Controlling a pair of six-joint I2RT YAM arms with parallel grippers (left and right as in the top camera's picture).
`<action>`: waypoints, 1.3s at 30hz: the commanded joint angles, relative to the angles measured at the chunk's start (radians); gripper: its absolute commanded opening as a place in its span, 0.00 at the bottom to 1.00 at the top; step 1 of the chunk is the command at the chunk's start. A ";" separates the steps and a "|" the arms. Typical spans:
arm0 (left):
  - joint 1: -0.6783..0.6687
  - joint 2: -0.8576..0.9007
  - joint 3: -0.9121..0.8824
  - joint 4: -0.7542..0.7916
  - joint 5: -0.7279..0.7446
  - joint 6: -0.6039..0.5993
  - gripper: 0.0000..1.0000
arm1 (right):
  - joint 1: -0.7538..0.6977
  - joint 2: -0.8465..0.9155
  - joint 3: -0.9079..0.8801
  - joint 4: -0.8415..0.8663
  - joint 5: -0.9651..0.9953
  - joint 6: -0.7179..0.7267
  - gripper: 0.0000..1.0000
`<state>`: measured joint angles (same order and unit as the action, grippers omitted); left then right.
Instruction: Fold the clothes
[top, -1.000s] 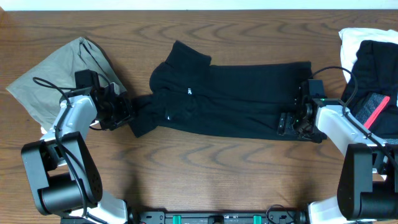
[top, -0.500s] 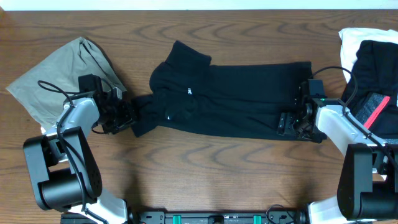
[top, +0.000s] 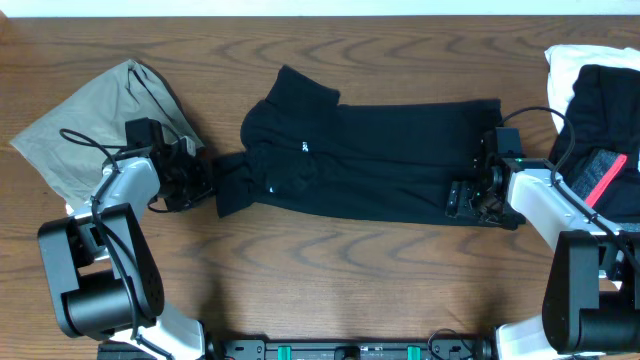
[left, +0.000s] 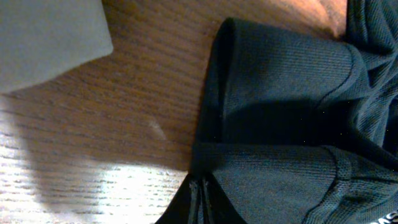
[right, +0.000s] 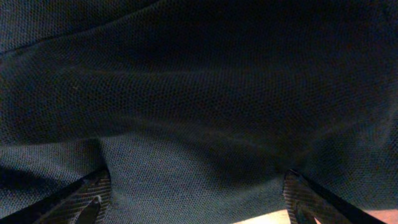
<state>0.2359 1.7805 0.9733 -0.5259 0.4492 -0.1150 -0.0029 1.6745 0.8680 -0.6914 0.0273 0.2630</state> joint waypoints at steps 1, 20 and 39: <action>0.007 0.001 -0.001 0.001 -0.025 0.011 0.06 | -0.004 0.027 -0.016 -0.012 0.048 -0.009 0.87; 0.003 -0.193 0.010 -0.037 -0.187 -0.020 0.14 | -0.006 0.027 -0.016 -0.011 0.050 -0.009 0.87; 0.003 0.054 -0.053 0.108 0.098 0.033 0.64 | -0.006 0.027 -0.016 -0.019 0.051 -0.010 0.87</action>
<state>0.2409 1.7691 0.9405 -0.3962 0.4728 -0.1036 -0.0029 1.6745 0.8684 -0.6968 0.0296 0.2630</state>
